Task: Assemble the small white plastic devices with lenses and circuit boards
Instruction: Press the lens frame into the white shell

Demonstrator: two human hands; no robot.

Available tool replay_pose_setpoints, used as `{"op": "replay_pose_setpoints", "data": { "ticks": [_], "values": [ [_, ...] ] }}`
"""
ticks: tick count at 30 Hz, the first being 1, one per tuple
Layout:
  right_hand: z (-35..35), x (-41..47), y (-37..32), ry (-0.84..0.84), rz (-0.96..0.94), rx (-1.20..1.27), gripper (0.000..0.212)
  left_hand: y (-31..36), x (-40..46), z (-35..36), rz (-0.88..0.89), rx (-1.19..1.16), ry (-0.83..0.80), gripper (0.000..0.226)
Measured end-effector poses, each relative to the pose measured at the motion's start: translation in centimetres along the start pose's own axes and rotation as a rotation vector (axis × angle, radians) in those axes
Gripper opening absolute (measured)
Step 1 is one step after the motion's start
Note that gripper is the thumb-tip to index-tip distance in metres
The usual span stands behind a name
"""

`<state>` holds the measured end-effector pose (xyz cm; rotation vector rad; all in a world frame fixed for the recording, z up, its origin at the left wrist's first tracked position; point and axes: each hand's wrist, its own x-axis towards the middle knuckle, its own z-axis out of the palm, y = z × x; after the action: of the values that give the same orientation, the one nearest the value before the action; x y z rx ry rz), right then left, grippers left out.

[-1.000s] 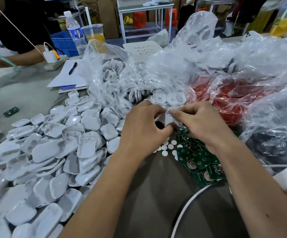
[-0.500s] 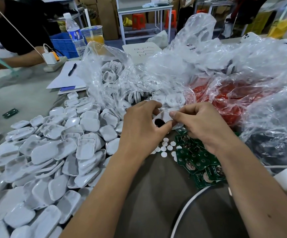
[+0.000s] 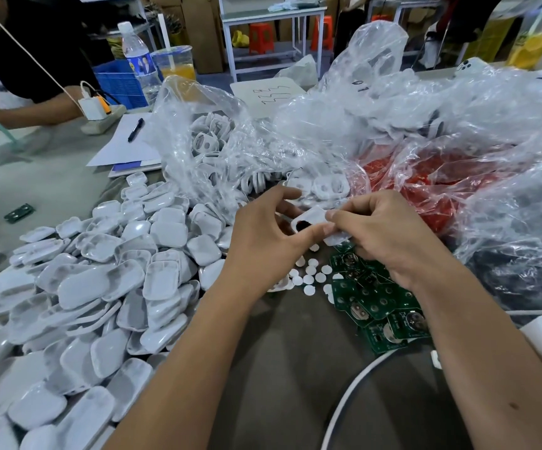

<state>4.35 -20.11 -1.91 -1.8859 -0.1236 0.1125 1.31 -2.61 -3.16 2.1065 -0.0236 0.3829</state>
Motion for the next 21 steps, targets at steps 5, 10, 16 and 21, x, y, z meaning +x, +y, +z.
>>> {"op": "replay_pose_setpoints", "data": {
  "ticks": [5, 10, 16, 21],
  "values": [
    [-0.5, 0.0, -0.2, -0.010, 0.038, 0.049, 0.028, 0.5, 0.6, -0.8, -0.312, -0.476, -0.041, 0.043],
    [-0.9, -0.4, -0.8, -0.065, 0.006, 0.100, 0.026, 1.1, 0.5, -2.3, -0.641, -0.810, -0.360, 0.047],
    [-0.9, -0.6, -1.0, -0.108, -0.024, 0.110, 0.024, 1.4, 0.4, -2.5, -0.742, -1.105, -0.568, 0.043],
    [-0.8, -0.4, -0.8, -0.069, -0.059, 0.234, 0.026, 1.0, 0.3, -2.3, -0.749, -1.329, -0.597, 0.042]
  ]
}}
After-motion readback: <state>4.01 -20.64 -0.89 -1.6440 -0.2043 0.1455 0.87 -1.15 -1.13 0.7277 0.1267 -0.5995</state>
